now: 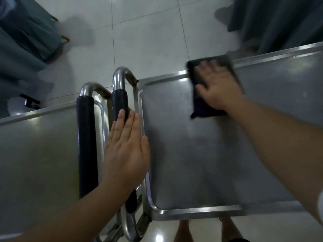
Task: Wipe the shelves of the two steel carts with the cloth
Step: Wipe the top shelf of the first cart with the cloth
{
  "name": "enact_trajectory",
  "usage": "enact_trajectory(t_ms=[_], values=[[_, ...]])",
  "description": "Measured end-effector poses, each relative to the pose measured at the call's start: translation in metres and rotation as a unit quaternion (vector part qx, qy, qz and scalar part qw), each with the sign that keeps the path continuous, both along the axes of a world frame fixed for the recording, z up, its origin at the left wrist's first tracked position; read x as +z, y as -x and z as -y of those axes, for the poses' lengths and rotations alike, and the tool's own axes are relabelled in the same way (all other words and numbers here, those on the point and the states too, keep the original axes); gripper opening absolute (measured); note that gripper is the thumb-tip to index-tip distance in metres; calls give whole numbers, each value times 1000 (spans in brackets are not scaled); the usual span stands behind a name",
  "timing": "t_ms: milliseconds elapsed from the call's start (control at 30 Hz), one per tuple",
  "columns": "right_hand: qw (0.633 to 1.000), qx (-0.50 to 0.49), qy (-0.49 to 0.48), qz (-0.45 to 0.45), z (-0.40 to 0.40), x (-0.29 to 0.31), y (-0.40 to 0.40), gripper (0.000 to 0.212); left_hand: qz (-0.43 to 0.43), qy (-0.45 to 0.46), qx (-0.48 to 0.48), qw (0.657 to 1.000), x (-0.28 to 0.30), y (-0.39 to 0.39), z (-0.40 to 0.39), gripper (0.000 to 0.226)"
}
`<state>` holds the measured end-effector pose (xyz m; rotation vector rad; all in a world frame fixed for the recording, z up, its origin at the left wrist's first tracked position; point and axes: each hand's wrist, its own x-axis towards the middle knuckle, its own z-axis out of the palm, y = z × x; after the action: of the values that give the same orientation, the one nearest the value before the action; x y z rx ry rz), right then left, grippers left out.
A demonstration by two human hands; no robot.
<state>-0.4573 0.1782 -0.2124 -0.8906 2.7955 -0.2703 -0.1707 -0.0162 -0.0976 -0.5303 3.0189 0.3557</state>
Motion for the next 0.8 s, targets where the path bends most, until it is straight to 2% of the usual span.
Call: enact_trajectory(t_ms=[67, 133, 200, 267, 367, 467, 567, 633, 800], values=[[983, -183, -8, -10, -54, -1, 34, 72, -6, -1, -1, 1000, -1, -1, 0, 60], [947, -320, -26, 15, -88, -2, 55, 76, -9, 0, -4, 1000, -2, -1, 0, 60], [923, -382, -21, 39, -88, -2, 64, 78, -9, 4, -5, 1000, -3, -1, 1, 60], [916, -398, -11, 48, -62, 0, 59, 77, -7, 6, -7, 1000, -4, -1, 2, 59], [945, -324, 0, 44, 5, 1, 29, 73, -14, 7, -6, 1000, -4, -2, 4, 59], [982, -185, 14, 37, 82, 1, -27, 73, -19, 8, -6, 1000, -4, -1, 3, 60], [997, -50, 25, 50, 141, 2, -85, 71, -13, 11, -2, 1000, -1, 1, 0, 61], [997, 24, 31, 68, 161, 3, -118, 69, -13, 15, -2, 1000, 0, 1, 1, 61], [994, 70, 30, 77, 134, 0, -179, 73, -24, 29, 1, 999, -2, 2, 1, 59]])
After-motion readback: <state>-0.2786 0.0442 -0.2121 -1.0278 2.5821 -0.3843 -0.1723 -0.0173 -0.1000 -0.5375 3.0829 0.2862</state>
